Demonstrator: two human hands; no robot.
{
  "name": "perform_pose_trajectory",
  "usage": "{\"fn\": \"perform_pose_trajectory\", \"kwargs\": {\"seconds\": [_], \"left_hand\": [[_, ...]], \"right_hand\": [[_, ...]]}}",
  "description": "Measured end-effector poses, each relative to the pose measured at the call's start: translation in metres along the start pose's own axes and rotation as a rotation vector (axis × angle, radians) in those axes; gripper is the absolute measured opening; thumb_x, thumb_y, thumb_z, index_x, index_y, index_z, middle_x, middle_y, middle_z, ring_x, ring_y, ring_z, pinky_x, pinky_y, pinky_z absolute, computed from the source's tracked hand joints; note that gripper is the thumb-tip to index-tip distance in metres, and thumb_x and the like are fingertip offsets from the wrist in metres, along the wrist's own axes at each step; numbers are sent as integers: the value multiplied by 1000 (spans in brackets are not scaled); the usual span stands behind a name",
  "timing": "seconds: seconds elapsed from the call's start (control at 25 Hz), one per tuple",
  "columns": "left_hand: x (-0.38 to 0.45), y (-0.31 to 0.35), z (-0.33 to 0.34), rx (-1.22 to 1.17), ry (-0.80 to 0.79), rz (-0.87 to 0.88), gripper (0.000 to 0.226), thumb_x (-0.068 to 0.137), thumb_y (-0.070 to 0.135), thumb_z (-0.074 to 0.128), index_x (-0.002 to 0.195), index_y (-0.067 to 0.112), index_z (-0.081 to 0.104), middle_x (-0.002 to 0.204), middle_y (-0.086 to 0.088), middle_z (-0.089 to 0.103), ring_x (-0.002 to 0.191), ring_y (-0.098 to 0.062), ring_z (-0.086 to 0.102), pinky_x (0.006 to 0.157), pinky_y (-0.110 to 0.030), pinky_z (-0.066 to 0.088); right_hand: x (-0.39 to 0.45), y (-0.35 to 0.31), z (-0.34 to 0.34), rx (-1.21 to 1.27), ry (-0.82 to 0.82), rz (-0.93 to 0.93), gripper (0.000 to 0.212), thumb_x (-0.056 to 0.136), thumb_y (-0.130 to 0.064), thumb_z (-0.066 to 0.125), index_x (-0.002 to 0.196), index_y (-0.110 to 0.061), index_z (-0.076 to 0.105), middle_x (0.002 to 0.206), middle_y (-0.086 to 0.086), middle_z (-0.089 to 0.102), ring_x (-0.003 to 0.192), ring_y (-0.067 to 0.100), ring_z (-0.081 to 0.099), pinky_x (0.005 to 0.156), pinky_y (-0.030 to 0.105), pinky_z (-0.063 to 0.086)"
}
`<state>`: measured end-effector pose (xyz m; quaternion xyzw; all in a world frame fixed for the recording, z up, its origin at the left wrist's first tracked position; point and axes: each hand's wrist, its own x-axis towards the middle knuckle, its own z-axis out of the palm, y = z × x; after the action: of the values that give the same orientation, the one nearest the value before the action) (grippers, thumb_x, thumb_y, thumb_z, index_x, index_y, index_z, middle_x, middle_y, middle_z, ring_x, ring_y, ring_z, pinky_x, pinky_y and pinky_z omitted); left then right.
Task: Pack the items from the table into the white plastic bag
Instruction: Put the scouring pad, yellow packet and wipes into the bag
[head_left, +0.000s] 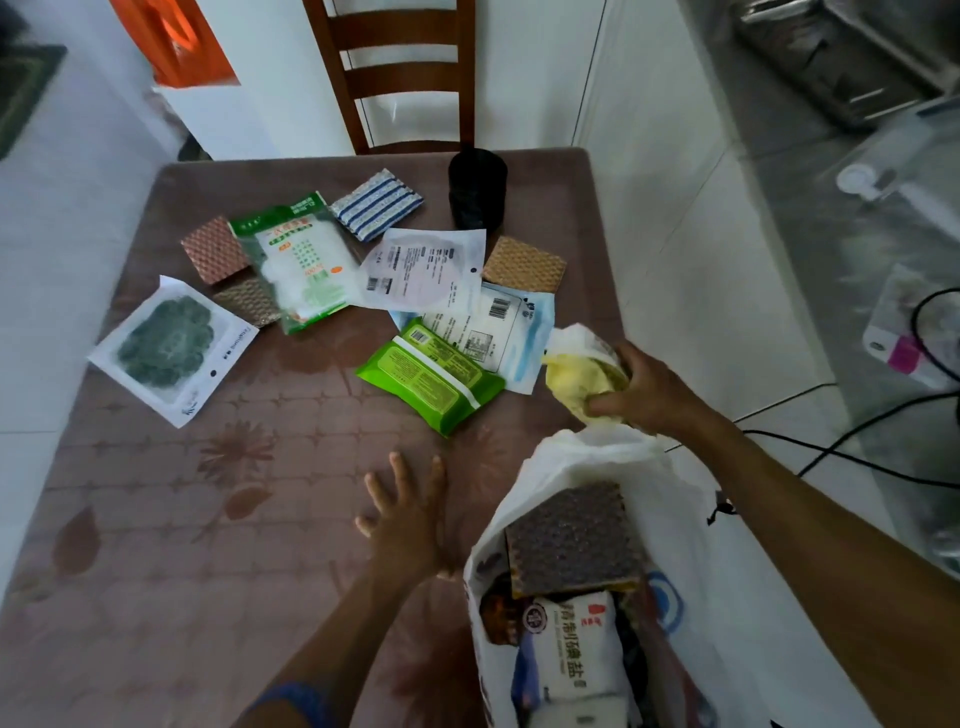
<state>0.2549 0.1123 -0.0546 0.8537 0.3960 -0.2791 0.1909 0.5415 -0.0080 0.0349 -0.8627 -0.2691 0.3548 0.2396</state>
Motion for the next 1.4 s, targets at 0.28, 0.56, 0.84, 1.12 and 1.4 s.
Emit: {"fn": "perform_pose_trajectory", "kwargs": {"seconds": [0.28,0.56,0.84,1.12,1.4], "left_hand": [[-18,-2,-18,-28,-44,11,125,59,48,82,152,34,0,160,-14,-13,143,-51,-6,104,-69,28],[-125,18,-46,-950,328,148,21,93,36,58,104,23,71,101,8,73,86,2,65,69,-9,46],[-164,36,-67,-658,363,147,26,76,40,76,91,37,55,75,16,59,69,-5,60,62,-26,48],[-160,50,-64,-634,493,180,26,91,28,63,75,12,76,72,-3,74,62,-17,66,62,-35,55],[-153,41,-61,-681,475,257,40,94,38,54,71,10,70,63,0,68,55,-14,62,57,-35,55]], "right_hand": [[-165,-10,-63,1486,-117,-170,67,76,-27,66,141,-21,51,150,12,45,137,34,43,113,59,28],[-284,-6,14,1661,-324,-7,72,51,-38,94,114,-11,73,123,21,67,105,37,68,84,55,56],[-268,-25,50,1217,-196,502,24,86,-13,64,109,-5,69,99,22,75,78,34,74,67,41,59],[-191,-8,80,764,19,343,54,62,-26,88,108,-6,70,103,16,75,89,32,73,84,50,58],[-216,-29,73,-271,426,67,40,88,-52,57,108,-18,59,105,2,69,87,22,65,69,30,49]]}}
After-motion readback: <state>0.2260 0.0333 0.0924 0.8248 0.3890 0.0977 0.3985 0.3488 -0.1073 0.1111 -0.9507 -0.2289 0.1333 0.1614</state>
